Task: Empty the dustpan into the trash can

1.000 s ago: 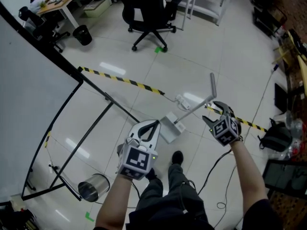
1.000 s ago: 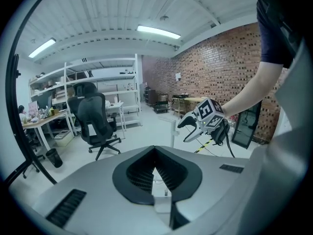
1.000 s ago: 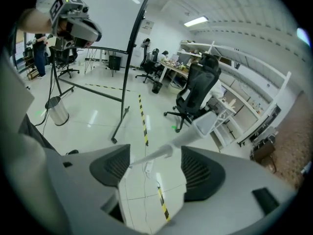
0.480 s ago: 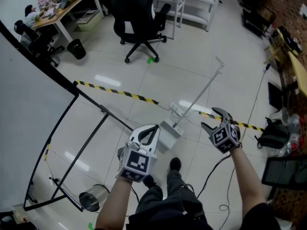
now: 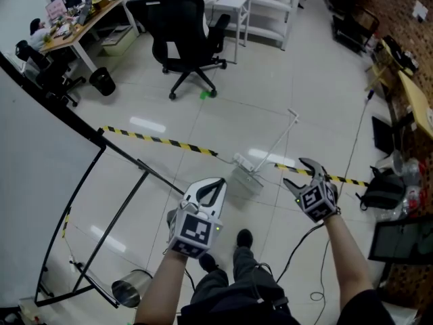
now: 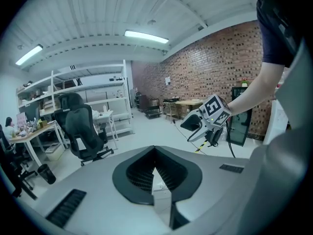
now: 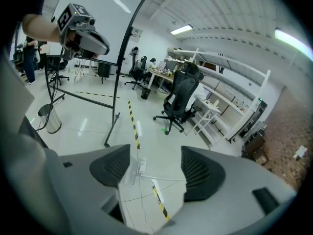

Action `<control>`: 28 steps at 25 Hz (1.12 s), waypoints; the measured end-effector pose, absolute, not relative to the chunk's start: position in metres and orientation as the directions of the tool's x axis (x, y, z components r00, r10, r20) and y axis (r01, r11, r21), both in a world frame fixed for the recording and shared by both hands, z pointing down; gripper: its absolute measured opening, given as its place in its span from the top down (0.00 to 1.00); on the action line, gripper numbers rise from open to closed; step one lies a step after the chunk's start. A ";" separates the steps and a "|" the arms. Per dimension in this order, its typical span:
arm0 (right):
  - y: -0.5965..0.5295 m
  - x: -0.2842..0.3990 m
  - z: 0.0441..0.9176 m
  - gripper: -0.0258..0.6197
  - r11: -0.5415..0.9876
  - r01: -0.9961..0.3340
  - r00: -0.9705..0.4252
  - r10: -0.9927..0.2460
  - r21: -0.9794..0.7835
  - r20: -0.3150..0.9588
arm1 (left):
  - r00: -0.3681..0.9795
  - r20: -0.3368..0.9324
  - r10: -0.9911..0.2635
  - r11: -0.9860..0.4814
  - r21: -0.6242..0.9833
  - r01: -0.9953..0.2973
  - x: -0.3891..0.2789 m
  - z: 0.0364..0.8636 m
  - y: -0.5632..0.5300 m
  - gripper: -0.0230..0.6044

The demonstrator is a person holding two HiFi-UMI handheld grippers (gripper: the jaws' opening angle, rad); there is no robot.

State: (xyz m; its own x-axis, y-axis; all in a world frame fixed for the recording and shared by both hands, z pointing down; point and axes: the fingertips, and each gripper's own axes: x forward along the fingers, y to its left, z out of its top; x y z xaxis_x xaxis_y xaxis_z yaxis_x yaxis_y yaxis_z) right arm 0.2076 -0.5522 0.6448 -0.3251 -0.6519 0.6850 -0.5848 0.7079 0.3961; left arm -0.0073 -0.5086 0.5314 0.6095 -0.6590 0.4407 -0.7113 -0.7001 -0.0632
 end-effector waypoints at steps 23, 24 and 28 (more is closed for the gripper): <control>-0.473 0.109 0.442 0.41 0.657 -0.668 -0.513 -0.747 0.350 0.423 | 0.681 0.251 -0.689 -0.723 -0.166 -0.671 -0.006 0.397 -0.457 0.97; -0.467 0.104 0.433 0.41 0.653 -0.666 -0.513 -0.752 0.360 0.415 | 0.679 0.247 -0.691 -0.721 -0.173 -0.671 -0.010 0.391 -0.452 0.97; -0.444 0.088 0.404 0.42 0.639 -0.656 -0.507 -0.767 0.402 0.393 | 0.686 0.207 -0.698 -0.716 -0.191 -0.671 -0.022 0.371 -0.431 0.97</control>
State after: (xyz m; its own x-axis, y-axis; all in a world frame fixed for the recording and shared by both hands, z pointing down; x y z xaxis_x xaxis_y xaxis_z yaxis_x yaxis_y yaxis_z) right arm 0.0877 -0.4440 0.4041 -0.5070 -0.7673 0.3927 -0.6556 0.6391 0.4023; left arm -0.0223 -0.4309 0.3707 0.6856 -0.6980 0.2067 -0.6714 -0.7160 -0.1910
